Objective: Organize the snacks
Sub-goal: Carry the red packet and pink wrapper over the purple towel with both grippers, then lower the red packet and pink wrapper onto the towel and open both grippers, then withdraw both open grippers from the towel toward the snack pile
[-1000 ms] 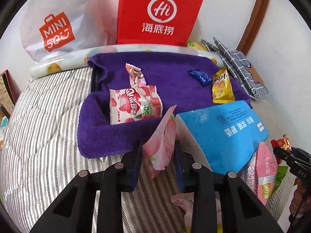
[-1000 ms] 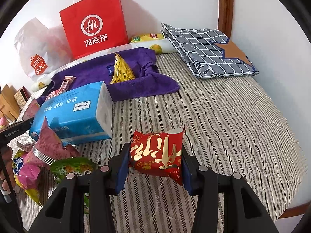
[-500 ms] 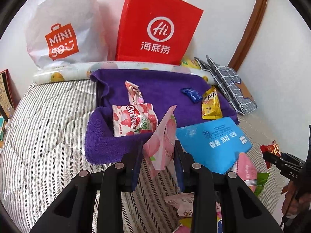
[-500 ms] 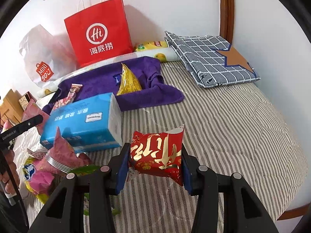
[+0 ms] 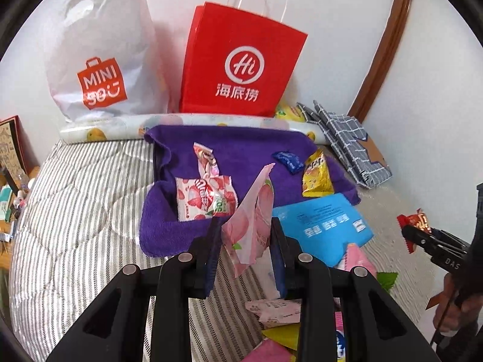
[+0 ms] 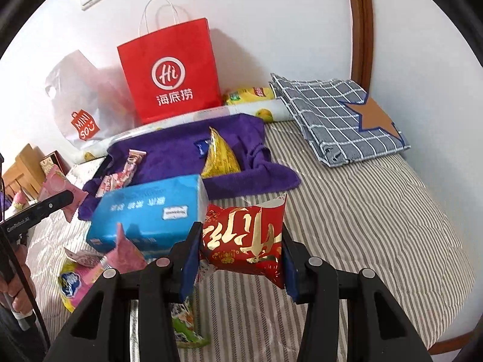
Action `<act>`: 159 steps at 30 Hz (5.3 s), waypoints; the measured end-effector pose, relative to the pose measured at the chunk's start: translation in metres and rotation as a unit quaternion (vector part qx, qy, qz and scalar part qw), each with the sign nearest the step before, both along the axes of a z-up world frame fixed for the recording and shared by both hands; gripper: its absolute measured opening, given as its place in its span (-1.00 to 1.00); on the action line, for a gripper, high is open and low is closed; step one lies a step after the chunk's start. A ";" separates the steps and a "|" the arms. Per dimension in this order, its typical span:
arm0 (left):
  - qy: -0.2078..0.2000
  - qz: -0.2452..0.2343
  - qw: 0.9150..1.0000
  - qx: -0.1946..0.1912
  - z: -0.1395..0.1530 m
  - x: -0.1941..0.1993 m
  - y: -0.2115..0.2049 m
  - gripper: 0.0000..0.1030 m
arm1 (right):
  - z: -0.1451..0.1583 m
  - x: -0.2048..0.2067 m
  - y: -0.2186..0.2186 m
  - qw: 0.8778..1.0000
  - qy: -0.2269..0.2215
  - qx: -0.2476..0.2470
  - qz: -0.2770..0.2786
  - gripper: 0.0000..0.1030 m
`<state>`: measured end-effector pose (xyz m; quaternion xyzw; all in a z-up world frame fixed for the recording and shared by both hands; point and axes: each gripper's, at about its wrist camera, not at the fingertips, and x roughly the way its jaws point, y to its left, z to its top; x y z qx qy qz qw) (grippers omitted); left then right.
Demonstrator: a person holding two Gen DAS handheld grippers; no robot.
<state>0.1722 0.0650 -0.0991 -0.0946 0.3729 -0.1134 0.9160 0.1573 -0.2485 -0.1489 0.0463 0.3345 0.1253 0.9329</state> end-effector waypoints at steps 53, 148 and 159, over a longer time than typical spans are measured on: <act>0.015 0.053 0.998 -0.035 -0.006 0.102 0.006 -0.40 | 0.019 0.145 0.078 0.990 -0.037 0.048 0.127 -0.14; 0.039 0.070 0.995 -0.054 -0.023 0.103 0.005 0.63 | -0.003 0.155 0.068 0.995 -0.018 0.028 0.099 0.22; 0.030 0.065 0.995 -0.076 -0.016 0.100 0.007 0.72 | -0.003 0.153 0.067 0.995 -0.020 0.027 0.097 0.22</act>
